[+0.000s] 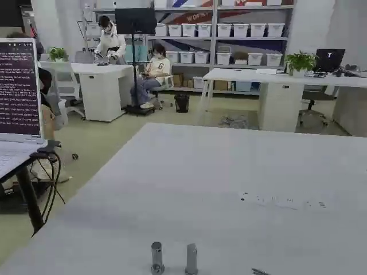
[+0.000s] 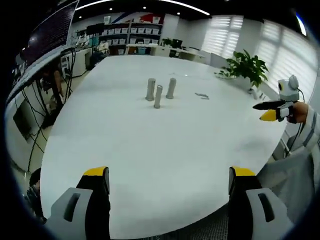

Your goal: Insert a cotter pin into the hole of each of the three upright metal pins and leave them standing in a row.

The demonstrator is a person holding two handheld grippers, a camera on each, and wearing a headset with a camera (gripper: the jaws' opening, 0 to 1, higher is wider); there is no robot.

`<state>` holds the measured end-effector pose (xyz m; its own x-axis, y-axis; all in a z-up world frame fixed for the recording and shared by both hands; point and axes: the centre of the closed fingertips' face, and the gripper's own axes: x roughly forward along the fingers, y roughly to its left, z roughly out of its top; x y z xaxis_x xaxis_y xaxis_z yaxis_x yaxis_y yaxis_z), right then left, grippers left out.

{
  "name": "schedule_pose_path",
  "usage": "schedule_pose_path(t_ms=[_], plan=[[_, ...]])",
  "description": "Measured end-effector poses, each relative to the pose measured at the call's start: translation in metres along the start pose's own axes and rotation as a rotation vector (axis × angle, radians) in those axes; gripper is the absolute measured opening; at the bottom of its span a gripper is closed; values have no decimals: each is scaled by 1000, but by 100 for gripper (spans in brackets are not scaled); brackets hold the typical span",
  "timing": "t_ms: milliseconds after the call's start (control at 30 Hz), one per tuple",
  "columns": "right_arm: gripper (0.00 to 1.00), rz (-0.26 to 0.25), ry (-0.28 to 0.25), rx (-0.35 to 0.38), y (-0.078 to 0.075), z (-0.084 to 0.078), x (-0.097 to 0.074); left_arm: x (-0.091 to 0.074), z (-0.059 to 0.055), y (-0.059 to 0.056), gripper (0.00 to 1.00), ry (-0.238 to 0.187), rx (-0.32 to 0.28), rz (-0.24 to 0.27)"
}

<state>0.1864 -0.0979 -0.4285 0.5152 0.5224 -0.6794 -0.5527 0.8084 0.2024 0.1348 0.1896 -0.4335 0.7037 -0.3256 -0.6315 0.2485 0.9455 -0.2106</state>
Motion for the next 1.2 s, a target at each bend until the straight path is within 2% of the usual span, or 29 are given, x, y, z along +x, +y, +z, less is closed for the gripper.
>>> schedule_pose_path(t_ms=[167, 300, 433, 600, 767, 867, 900, 967, 1000, 1100, 1200], plan=[[96, 2, 5, -1, -2, -1, -1, 0, 5, 0, 98, -26, 0, 6], [96, 5, 7, -3, -1, -1, 0, -1, 4, 2, 92, -26, -3, 21], [96, 9, 4, -5, -1, 1, 1, -1, 1, -5, 98, -14, 23, -12], [96, 13, 3, -4, 0, 1, 2, 0, -3, -10, 99, 1, 31, -37], [96, 16, 8, -5, -2, -2, 2, 2, 5, -20, 99, -37, 17, -66], [96, 17, 8, -2, -4, -3, 2, 3, 13, -24, 99, -82, 2, -76], [96, 16, 9, -2, -5, -4, 1, 3, 14, -22, 99, -85, -7, -66], [96, 15, 10, -1, -6, -4, 1, 3, 15, -24, 99, -90, -2, -77], [96, 15, 11, -1, -7, -5, 1, 3, 16, -28, 99, -98, 14, -101], [95, 14, 13, -1, -8, -6, 0, 3, 19, -30, 99, -112, 20, -99], [95, 11, 12, 3, -10, -6, -1, 3, 15, -32, 99, -93, 60, -99]])
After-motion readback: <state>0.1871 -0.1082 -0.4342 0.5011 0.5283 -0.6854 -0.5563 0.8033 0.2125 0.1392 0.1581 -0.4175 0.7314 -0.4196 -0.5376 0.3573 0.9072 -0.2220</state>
